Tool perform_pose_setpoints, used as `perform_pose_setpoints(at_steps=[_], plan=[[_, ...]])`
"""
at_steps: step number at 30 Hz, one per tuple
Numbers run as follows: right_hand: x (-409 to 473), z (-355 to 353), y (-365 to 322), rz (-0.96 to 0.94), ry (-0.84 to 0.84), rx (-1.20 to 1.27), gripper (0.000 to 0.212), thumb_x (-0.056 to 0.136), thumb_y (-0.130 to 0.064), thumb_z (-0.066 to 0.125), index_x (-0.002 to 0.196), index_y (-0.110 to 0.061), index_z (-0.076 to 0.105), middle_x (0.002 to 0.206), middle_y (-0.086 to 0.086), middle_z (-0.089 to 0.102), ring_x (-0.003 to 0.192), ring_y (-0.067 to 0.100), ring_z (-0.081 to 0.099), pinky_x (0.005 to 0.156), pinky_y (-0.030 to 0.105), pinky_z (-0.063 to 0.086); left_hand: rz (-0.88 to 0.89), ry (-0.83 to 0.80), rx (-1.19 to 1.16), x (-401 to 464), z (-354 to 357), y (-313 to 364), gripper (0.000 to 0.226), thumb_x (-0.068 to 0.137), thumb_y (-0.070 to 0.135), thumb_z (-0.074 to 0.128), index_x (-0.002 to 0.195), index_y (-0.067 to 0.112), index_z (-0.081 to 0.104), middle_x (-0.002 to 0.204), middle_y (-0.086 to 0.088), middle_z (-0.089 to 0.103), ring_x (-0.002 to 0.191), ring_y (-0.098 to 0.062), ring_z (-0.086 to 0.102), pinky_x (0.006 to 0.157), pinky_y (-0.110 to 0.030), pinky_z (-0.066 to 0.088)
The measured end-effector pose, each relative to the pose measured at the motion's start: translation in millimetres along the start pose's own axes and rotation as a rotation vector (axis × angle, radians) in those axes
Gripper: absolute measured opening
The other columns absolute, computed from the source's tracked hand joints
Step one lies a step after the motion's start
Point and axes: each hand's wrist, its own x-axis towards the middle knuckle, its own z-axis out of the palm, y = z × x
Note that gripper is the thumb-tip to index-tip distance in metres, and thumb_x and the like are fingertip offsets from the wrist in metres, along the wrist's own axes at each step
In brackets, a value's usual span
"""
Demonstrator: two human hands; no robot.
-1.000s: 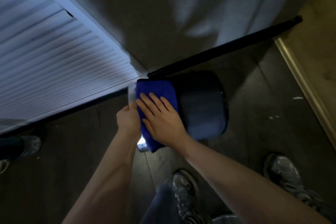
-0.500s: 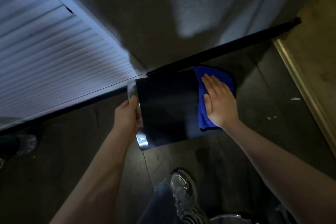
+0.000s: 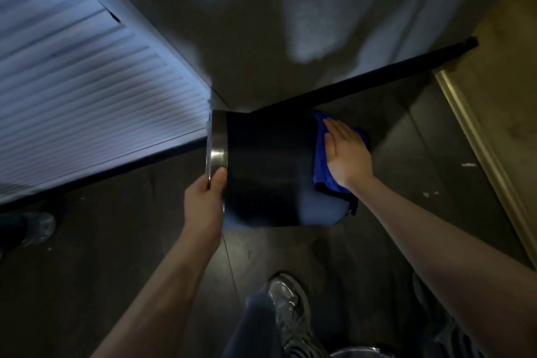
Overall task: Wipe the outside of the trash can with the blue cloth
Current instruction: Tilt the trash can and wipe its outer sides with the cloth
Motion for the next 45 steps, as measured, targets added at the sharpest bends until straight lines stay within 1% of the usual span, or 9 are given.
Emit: perform_pose_setpoints(at_steps=[7,11,15,20,23,26,32,37,45], plan=[[15.2,14.9,-49.9,0.061,-0.039,-0.041,0.042,0.099,-0.024,0.026,0.136,-0.012,0.040,0.143,0.006,0.045,0.133,0.021,0.037,0.109,0.032,0.024,-0.217,0.136,-0.086,13.9,-13.9,12.8,0.033,0.091,0.018,0.055,0.059,0.009,0.051,0.053,-0.005,0.047,0.042,-0.013,0.045,0.039,-0.015,0.038],[-2.0,25.7,-131.7,-0.107,0.021,-0.015,0.045,0.094,-0.027,0.030,0.136,-0.014,0.040,0.142,0.005,0.047,0.130,0.023,0.040,0.105,0.036,0.028,-0.311,0.192,-0.063,26.7,-2.7,33.3,0.032,0.093,0.024,0.051,0.067,0.005,0.049,0.053,-0.007,0.048,0.051,-0.020,0.042,0.039,-0.020,0.039],[-34.2,35.3,-176.6,-0.261,0.060,0.018,0.048,0.090,-0.030,0.032,0.133,-0.014,0.045,0.137,0.002,0.053,0.128,0.021,0.046,0.106,0.037,0.035,-0.294,0.145,-0.003,31.7,-1.5,35.0,0.034,0.094,0.030,0.049,0.107,0.000,0.059,0.085,-0.010,0.057,0.078,-0.022,0.054,0.077,-0.034,0.048],[-38.1,26.8,-112.7,-0.484,-0.034,-0.105,0.054,0.085,-0.031,0.036,0.135,-0.013,0.042,0.140,0.005,0.049,0.127,0.022,0.048,0.103,0.033,0.040,-0.278,0.146,0.033,29.4,-7.3,30.8,0.033,0.089,0.033,0.055,0.066,0.010,0.051,0.065,-0.010,0.049,0.062,-0.025,0.049,0.070,-0.039,0.045],[-33.3,16.1,-46.4,-0.310,0.026,-0.094,0.047,0.091,-0.025,0.035,0.132,-0.005,0.046,0.137,0.013,0.051,0.125,0.028,0.050,0.103,0.036,0.039,-0.248,0.141,0.074,34.2,-8.2,33.2,0.034,0.090,0.033,0.054,0.078,0.002,0.059,0.076,-0.020,0.050,0.066,-0.029,0.050,0.072,-0.041,0.043],[-24.3,7.6,-20.0,-0.151,0.020,-0.096,0.053,0.092,-0.028,0.022,0.134,-0.004,0.043,0.140,0.014,0.048,0.128,0.029,0.046,0.107,0.039,0.035,-0.276,0.131,0.139,39.8,-6.5,37.6,0.041,0.091,0.034,0.051,0.110,-0.001,0.059,0.104,-0.025,0.061,0.097,-0.035,0.061,0.094,-0.046,0.049],[-6.7,28.6,-107.0,0.337,0.139,0.056,0.048,0.095,-0.025,0.028,0.139,-0.008,0.034,0.149,0.009,0.035,0.138,0.024,0.028,0.111,0.039,0.019,-0.262,0.200,0.179,41.6,5.2,44.1,0.046,0.092,0.034,0.050,0.119,-0.003,0.058,0.120,-0.026,0.061,0.113,-0.039,0.058,0.101,-0.046,0.046],[-30.0,33.3,-167.3,0.037,0.123,0.046,0.055,0.088,-0.031,0.021,0.136,-0.010,0.040,0.142,0.006,0.046,0.132,0.022,0.041,0.109,0.038,0.031,-0.282,0.230,0.130,45.7,11.7,50.2,0.049,0.090,0.031,0.054,0.123,-0.005,0.053,0.124,-0.025,0.060,0.115,-0.037,0.058,0.101,-0.045,0.047],[-39.3,30.9,-98.5,-0.482,0.064,-0.090,0.051,0.085,-0.026,0.037,0.132,-0.008,0.046,0.138,0.009,0.051,0.127,0.024,0.049,0.103,0.034,0.040,-0.313,0.202,0.137,45.4,-2.4,44.9,0.047,0.089,0.033,0.055,0.120,-0.003,0.056,0.122,-0.026,0.061,0.113,-0.038,0.059,0.100,-0.047,0.047]])
